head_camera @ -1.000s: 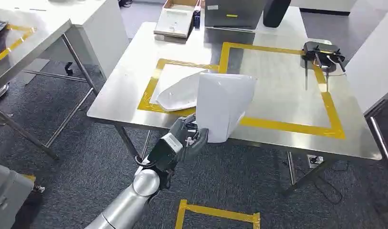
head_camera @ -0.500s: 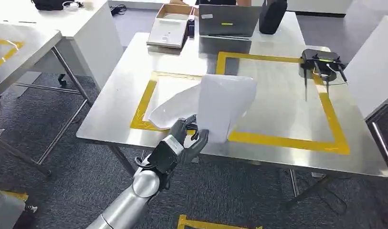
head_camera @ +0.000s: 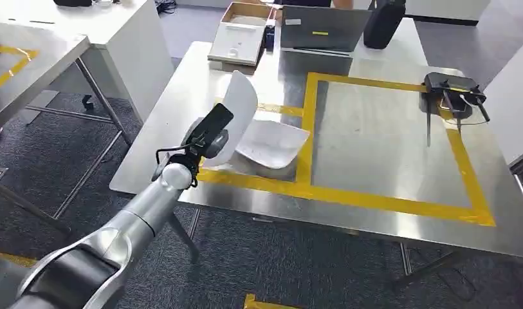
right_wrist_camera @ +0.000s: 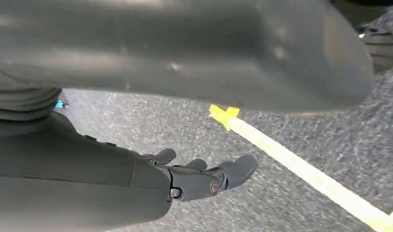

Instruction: Take the parts from the cabinet and place them on the table.

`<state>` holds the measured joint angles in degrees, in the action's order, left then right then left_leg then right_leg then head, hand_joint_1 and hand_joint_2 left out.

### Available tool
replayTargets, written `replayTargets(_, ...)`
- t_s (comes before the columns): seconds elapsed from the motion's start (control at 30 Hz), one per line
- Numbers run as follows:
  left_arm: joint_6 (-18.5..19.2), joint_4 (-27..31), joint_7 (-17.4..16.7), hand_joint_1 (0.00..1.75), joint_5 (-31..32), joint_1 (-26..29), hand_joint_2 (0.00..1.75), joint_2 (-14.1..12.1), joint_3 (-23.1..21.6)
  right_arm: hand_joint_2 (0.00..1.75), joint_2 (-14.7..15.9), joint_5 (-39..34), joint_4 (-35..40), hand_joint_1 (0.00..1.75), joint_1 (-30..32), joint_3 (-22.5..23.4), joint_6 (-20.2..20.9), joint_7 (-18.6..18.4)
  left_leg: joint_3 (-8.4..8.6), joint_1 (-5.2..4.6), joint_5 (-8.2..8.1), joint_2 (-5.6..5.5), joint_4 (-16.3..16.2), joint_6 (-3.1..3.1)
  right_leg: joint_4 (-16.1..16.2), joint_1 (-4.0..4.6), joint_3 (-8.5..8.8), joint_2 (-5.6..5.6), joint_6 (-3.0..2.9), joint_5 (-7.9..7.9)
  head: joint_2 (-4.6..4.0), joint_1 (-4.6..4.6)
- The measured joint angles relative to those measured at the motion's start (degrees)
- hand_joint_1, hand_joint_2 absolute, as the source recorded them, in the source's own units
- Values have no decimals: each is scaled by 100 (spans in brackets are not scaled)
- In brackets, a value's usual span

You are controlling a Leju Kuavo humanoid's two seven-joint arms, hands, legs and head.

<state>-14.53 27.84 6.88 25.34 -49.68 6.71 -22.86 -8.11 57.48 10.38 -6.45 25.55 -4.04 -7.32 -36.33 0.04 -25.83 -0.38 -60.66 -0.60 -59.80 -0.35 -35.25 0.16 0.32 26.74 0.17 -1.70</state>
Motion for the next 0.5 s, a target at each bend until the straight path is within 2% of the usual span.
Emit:
replayTargets(0.03,2,-164,-112,175,88,-121,175,-71,11,0,-2,2,0,0,-5,0,22,2,-5,-16,-10,2,-8,3,38,-15,21,7,38,-37,0,0)
replayTargets(0.07,0,-295,-267,175,206,-228,175,-153,13,0,-9,9,0,0,-6,0,42,13,7,-11,8,8,23,-67,34,-17,22,11,80,-34,0,-4)
replayTargets(0.13,-9,-552,-510,175,403,-396,175,-258,11,0,-7,11,0,0,-7,0,44,15,26,-2,32,10,58,0,35,-5,20,19,42,-37,0,0)
replayTargets(0.3,-42,-906,-1033,175,872,-641,175,-533,-2,0,0,22,0,0,-4,0,55,28,67,-2,58,11,127,61,35,-5,18,22,-9,-37,0,-2)
replayTargets(0.5,-24,-1118,-1180,175,1104,-682,175,-740,-18,0,2,68,0,0,-33,0,129,-15,74,3,65,10,143,100,32,-1,20,21,-32,-30,0,-2)
